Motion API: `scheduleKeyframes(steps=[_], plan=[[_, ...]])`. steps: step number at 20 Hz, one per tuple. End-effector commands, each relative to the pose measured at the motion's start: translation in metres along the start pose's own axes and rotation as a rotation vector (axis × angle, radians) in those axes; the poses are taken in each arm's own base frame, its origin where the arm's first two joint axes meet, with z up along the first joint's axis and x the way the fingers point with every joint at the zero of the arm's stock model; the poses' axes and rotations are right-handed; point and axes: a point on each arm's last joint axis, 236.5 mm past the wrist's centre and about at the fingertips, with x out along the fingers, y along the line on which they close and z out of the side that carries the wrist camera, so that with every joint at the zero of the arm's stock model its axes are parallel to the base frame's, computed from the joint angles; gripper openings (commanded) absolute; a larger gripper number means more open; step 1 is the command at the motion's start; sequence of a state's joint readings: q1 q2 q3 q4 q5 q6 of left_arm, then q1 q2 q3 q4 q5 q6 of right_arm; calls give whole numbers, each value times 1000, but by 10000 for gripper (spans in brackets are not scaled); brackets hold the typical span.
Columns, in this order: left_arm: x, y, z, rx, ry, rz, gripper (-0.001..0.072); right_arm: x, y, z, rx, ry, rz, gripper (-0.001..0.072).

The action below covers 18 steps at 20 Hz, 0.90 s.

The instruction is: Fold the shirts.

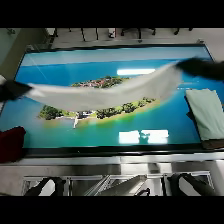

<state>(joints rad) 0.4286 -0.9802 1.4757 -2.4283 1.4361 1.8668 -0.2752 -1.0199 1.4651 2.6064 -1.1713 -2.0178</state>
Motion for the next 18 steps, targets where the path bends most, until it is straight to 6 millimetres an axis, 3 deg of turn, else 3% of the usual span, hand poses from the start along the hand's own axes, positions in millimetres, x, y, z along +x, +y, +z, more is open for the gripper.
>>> scheduleKeyframes(steps=[1,2,3,4,6,8,10,12,14,16,18], plan=[[-166,-173,76,408,-583,33,23,-157,177,107,-500,-468,-87,22],[-211,-209,82,465,-740,56,22,-187,205,114,-591,-544,-135,22],[-247,-230,83,491,-856,101,23,-212,225,120,-663,-612,-188,23],[-271,-238,80,504,-925,164,23,-233,238,123,-716,-666,-242,23],[-293,-226,74,481,-960,293,23,-246,236,124,-746,-684,-320,23],[-279,-193,75,435,-894,367,23,-226,207,121,-690,-599,-337,23],[-242,-151,79,354,-779,376,23,-189,163,115,-603,-464,-323,23],[-186,-109,83,261,-633,309,23,-139,117,100,-475,-313,-249,22],[-117,-73,80,208,-470,183,23,-86,64,77,-322,-176,-178,23],[-40,-27,68,129,-309,79,23,-29,4,40,-164,-39,-147,22],[50,26,34,67,-112,57,23,30,-59,-11,-22,79,-149,22]])
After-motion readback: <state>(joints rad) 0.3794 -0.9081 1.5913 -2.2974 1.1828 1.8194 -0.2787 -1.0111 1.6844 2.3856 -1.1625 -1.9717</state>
